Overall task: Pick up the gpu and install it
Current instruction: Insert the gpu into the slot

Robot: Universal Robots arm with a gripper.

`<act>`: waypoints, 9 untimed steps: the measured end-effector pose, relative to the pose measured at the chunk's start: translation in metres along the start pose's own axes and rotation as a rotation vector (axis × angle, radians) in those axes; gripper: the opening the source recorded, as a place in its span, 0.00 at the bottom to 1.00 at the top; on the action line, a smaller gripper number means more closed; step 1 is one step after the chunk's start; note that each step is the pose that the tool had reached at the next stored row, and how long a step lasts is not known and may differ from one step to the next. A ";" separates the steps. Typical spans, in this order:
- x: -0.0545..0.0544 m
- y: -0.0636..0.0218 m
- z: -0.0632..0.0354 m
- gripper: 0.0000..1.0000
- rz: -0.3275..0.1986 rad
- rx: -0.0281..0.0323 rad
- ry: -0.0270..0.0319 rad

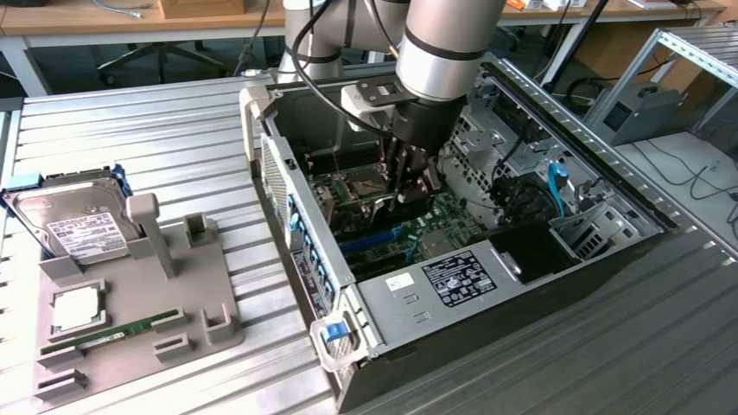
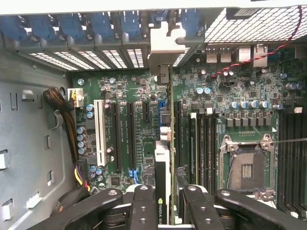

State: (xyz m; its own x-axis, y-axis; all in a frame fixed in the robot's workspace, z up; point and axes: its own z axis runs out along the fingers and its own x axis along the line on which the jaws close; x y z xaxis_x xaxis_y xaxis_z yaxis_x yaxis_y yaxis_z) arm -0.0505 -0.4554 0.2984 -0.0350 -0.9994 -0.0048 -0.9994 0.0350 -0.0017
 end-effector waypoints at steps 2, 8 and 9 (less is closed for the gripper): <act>0.000 0.0001 0.0000 0.27 0.000 -0.0001 0.0000; 0.000 0.0013 0.0000 0.27 0.000 -0.0001 -0.0001; 0.000 0.0016 0.0000 0.27 0.000 0.0000 -0.0003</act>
State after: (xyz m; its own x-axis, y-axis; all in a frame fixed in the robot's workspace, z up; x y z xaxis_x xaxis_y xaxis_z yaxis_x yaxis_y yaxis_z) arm -0.0521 -0.4553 0.2983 -0.0349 -0.9994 -0.0052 -0.9994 0.0349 -0.0016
